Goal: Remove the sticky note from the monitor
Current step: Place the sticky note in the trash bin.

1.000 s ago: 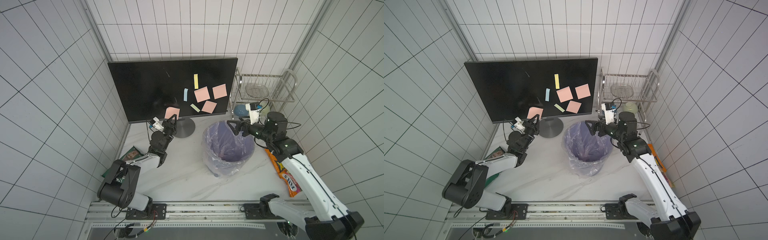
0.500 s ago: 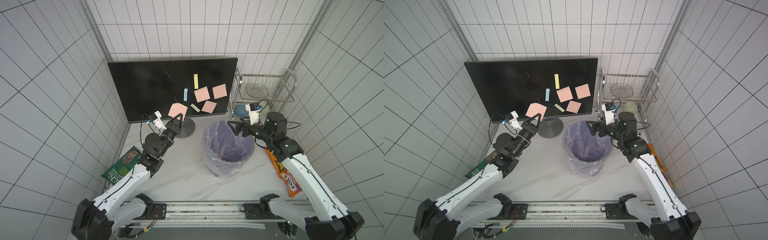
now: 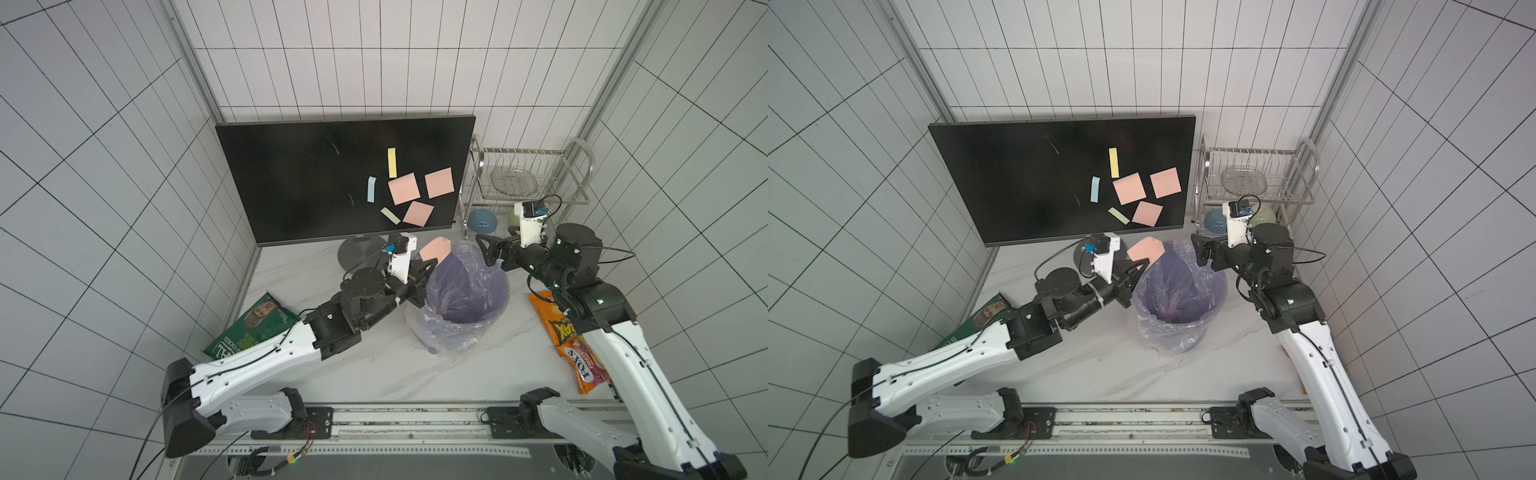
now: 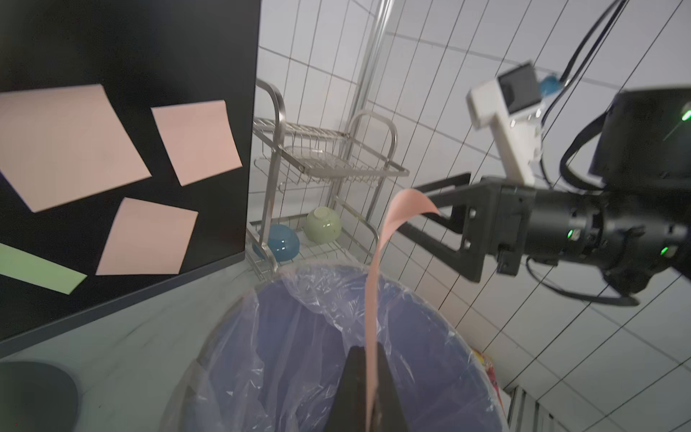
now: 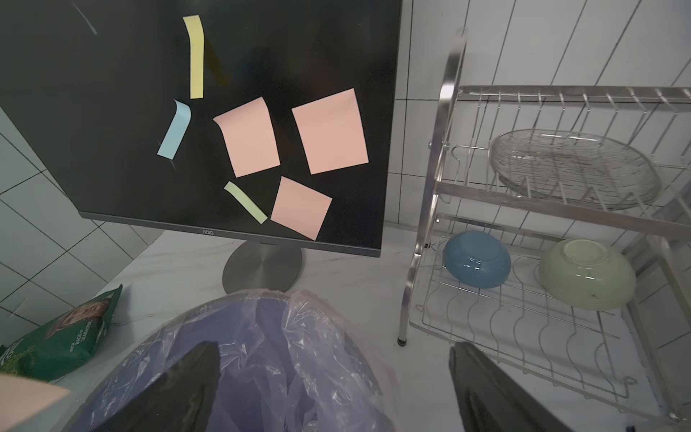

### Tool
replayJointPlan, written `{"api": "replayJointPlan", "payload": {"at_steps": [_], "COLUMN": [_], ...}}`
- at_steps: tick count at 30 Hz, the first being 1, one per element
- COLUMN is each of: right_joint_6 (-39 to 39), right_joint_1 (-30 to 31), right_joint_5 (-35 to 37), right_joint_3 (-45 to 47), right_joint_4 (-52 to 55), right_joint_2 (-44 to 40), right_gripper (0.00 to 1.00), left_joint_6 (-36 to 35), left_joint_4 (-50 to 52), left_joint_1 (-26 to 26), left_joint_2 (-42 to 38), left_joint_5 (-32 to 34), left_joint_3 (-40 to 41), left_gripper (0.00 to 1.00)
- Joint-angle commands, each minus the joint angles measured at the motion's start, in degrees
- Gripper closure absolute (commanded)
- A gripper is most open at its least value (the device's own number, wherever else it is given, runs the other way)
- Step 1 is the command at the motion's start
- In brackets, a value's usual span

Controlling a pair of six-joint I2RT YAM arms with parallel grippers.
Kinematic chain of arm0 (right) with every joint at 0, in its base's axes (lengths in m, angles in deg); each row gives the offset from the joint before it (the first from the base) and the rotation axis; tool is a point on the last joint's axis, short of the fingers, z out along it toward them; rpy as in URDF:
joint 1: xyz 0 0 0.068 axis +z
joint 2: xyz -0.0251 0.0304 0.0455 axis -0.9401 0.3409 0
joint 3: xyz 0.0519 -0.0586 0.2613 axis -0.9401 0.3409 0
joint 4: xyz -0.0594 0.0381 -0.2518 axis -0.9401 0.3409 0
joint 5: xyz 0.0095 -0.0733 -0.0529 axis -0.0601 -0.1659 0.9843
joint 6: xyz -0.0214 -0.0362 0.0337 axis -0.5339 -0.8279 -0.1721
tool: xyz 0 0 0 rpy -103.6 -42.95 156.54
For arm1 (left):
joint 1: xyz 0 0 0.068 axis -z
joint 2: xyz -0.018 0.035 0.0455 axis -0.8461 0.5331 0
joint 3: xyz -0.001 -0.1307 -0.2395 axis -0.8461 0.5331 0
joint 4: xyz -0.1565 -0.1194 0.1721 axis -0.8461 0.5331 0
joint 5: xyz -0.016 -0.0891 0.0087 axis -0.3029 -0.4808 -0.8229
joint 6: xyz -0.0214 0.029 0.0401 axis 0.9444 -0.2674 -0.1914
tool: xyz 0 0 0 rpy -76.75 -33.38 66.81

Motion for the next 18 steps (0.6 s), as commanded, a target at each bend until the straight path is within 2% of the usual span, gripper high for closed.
{"api": "replayJointPlan", "payload": {"at_steps": [1,3,7,15,18], "right_joint_6": [-0.4,-0.2,0.0,0.6,0.7], "right_joint_1": [-1.6,-2.2,-2.6,-2.9,-2.9], "right_joint_5": [2.4,1.9,1.1,-0.6,-0.7], "right_joint_3": [-1.4,-1.2,-0.8,-0.2,0.1], "right_joint_4": [1.4,1.4,1.4,1.3,1.2], "right_joint_2": [-1.4,-1.6,-1.5,-1.6,-1.6], "right_gripper": [0.01,0.01,0.01,0.01,0.01], "left_joint_6": [-7.2,-7.9,-9.0,-8.7,-7.7], "left_joint_4": [5.9,7.0,7.8,11.5,14.7], "left_joint_1": [2.6,3.2,3.4,3.4,2.7], "left_joint_2": [3.0,4.6,7.1,9.6,9.4], "left_joint_5": [4.1,5.0,4.2,4.0,5.2], "left_joint_3": [-3.3,-4.6,-6.1,-10.8,-13.0], "left_gripper": [1.0,1.0,0.91,0.5,0.41]}}
